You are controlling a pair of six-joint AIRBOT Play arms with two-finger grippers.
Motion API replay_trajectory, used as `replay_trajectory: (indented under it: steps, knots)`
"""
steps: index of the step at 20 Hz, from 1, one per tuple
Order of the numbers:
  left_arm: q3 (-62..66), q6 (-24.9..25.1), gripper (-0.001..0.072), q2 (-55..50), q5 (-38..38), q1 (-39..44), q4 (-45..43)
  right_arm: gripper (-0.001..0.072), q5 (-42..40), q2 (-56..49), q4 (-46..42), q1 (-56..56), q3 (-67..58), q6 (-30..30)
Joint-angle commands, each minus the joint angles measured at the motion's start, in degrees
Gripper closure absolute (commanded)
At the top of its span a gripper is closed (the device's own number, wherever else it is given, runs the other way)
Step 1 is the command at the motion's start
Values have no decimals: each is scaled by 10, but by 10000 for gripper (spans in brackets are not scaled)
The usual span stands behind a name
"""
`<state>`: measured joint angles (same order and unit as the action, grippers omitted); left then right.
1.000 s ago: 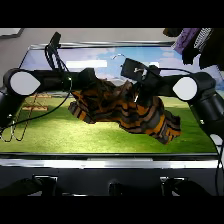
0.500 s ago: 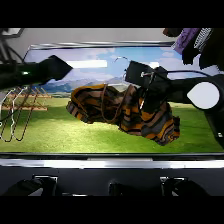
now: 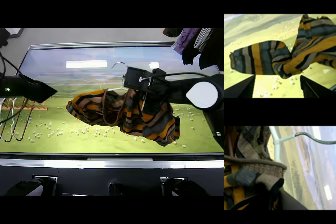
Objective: Fold the clothes and pants, and hang the long-sleeved shirts on hangers.
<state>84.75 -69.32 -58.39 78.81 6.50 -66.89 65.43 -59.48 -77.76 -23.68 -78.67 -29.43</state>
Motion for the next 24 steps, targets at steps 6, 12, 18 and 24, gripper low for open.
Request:
replay_trajectory:
  steps: [6,12,18,24]
  knots:
    - [-181,400,87,0,-20,-45,211,684,5,-9,23,0,0,7]
    - [-219,479,87,-2,-65,-53,279,683,23,-9,53,0,0,51]
    - [-219,497,88,-25,-77,-53,309,683,37,-9,67,0,0,78]
    - [-223,496,90,-40,-54,-43,322,683,11,-9,66,0,0,79]
